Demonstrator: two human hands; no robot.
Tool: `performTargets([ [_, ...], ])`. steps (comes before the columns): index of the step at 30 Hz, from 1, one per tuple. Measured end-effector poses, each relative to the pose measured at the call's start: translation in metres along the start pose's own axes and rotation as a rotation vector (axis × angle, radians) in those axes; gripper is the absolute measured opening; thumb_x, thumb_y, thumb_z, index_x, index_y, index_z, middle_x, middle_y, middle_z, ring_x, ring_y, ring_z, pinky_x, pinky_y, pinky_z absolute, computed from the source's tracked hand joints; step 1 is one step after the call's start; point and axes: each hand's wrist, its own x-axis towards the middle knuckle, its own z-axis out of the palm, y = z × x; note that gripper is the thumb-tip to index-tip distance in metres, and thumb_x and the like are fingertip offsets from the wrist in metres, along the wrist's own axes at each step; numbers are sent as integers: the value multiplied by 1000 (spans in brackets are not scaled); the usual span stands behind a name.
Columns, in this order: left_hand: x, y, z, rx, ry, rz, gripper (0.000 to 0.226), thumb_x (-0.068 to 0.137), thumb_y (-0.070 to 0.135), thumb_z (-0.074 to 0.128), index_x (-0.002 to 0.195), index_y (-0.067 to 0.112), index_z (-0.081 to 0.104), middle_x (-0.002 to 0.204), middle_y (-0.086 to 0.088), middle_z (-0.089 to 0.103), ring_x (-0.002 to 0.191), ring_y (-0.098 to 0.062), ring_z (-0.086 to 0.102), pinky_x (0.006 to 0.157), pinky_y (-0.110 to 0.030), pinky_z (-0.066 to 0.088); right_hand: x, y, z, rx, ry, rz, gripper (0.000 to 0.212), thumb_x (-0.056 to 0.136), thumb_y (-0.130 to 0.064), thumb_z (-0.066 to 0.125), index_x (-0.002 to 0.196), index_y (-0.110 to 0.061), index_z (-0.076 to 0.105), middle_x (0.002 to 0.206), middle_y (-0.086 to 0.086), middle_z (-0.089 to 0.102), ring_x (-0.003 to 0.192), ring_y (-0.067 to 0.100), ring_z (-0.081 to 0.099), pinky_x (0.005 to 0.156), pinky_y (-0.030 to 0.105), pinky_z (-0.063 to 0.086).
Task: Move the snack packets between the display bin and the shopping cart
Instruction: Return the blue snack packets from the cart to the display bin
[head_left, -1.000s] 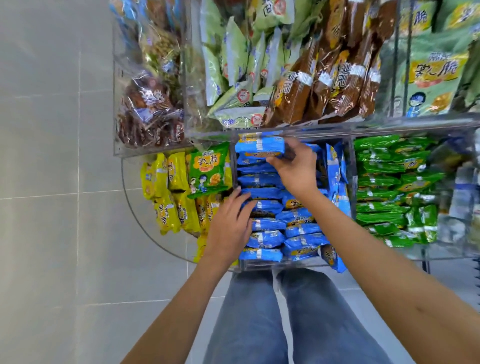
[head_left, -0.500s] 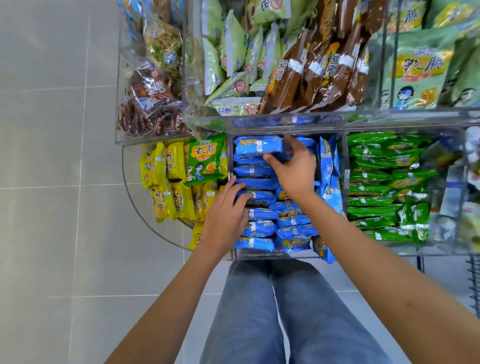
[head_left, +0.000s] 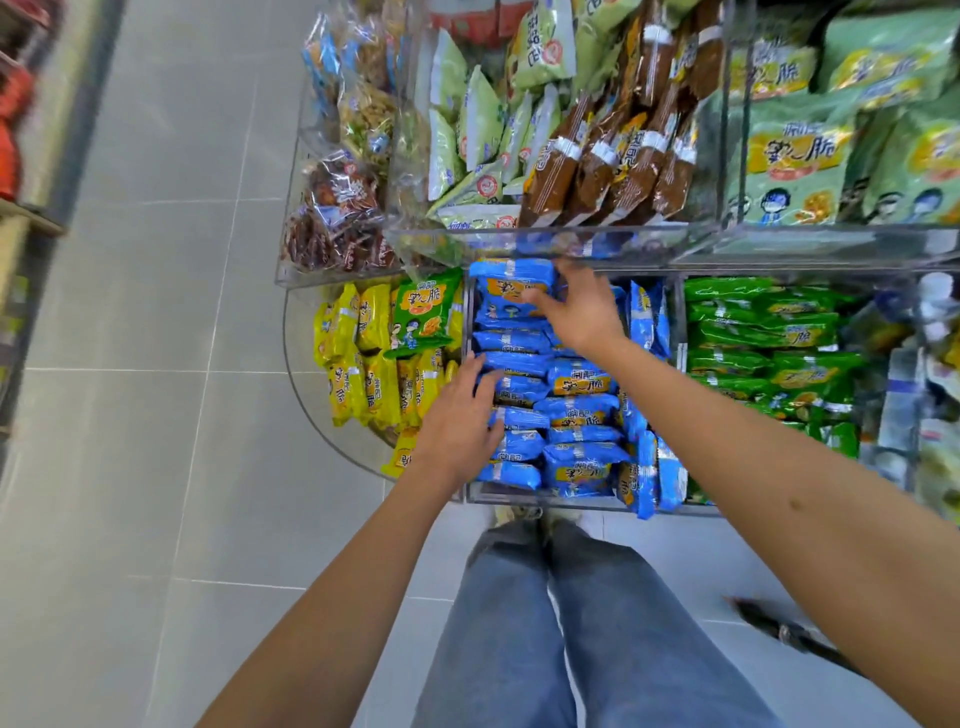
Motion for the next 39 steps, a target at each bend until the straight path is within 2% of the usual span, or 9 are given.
performTargets([
  [3,-2,4,4,-28,11,-11,60,94,25,52,146,10,26,157,-10,14,146,-25,14,115,-34,23,3,3,3,-27,11,2,32,91,-44,55,100,-14,45,76,1,44,81,29,49,65,36,35],
  [6,-6,6,9,-23,-5,-27,61,94,25,52,146,9,26,158,-11,12,147,-26,7,117,-39,21,2,-1,6,-44,37,10,32,91,-44,54,95,-21,32,69,-5,31,77,22,37,66,34,29],
  [11,-8,6,13,-34,-18,-41,63,93,26,53,147,10,25,158,-10,12,147,-25,5,117,-41,20,-7,5,15,22,119,52,34,89,-45,57,96,-13,52,64,-4,43,56,14,40,59,32,29],
  [13,-8,6,13,-52,-9,-45,62,93,26,55,146,10,27,158,-10,14,147,-25,6,117,-41,21,-14,9,18,70,164,29,47,86,-43,62,118,-9,56,84,5,63,67,17,52,61,31,38],
  [16,-9,6,13,-66,7,-40,61,92,25,55,145,10,29,157,-11,17,147,-25,9,117,-40,22,-21,12,18,95,188,32,65,82,-42,67,135,-9,45,121,11,61,100,26,59,72,27,42],
  [19,-11,6,11,-73,25,-34,60,93,26,55,145,11,30,157,-10,19,146,-25,13,115,-37,25,-30,14,15,74,205,33,65,82,-41,67,134,-8,45,122,10,60,103,27,59,73,28,44],
  [25,-33,11,-7,-231,38,-113,50,93,28,55,139,12,42,144,-7,43,133,-22,38,108,-31,30,-106,22,3,105,112,98,51,93,-34,55,136,-9,44,137,8,51,124,25,49,102,41,41],
  [34,-110,2,-10,-700,-72,-333,26,91,15,60,115,6,60,108,-5,62,99,-24,61,76,-21,41,-267,50,5,258,195,358,34,88,-17,62,120,-8,58,110,11,67,100,24,63,91,30,47],
  [39,-110,9,-10,-488,-322,-145,27,92,19,58,117,9,60,110,-3,64,101,-13,57,83,-18,36,-339,50,34,511,410,621,31,90,-10,59,120,-3,58,112,15,64,91,20,60,86,30,48],
])
